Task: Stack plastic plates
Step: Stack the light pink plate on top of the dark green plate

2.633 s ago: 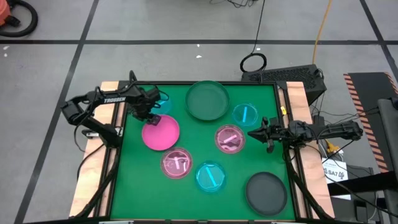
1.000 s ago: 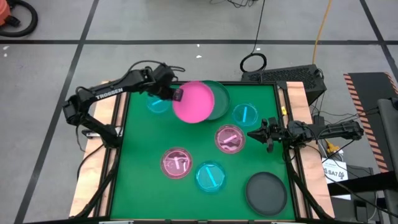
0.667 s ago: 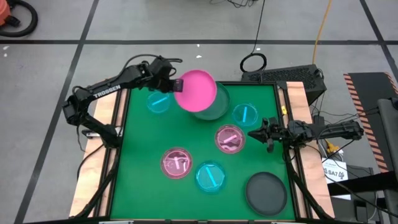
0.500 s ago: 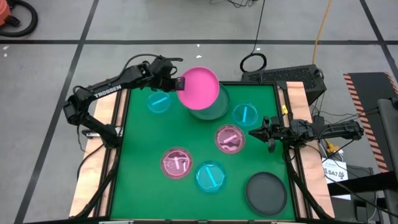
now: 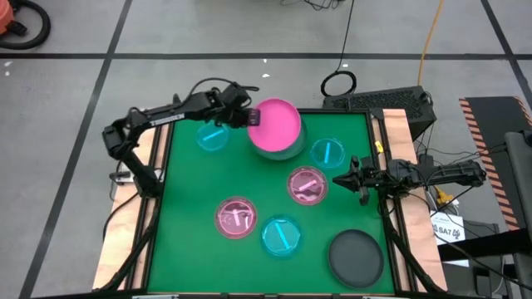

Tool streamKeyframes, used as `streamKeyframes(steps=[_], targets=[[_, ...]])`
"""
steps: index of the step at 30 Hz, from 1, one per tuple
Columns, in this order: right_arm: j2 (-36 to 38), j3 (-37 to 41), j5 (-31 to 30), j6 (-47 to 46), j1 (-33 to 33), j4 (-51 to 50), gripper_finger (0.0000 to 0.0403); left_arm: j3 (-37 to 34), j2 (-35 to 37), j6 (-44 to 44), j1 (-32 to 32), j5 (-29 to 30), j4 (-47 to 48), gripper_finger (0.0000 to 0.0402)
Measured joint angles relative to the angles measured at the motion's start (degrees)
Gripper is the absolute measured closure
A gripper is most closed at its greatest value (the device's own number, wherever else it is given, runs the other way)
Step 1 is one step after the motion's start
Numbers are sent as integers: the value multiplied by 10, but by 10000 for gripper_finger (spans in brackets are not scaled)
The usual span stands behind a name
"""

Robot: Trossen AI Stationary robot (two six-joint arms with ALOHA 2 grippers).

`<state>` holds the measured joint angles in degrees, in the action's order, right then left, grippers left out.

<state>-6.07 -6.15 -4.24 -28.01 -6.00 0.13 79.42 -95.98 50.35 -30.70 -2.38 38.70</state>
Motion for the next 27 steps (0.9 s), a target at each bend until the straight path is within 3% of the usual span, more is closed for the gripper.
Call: streamKeyframes(steps=[7, 18, 27], targets=[[0, 0, 0, 0, 0, -3, 394, 0, -57, 7, -2, 0, -4, 392], [0, -1, 0, -3, 0, -11, 394, 0, -120, 28, -5, -8, -93, 392], [0, -1, -1, -16, 0, -20, 394, 0, -149, 25, -5, -10, -89, 392]])
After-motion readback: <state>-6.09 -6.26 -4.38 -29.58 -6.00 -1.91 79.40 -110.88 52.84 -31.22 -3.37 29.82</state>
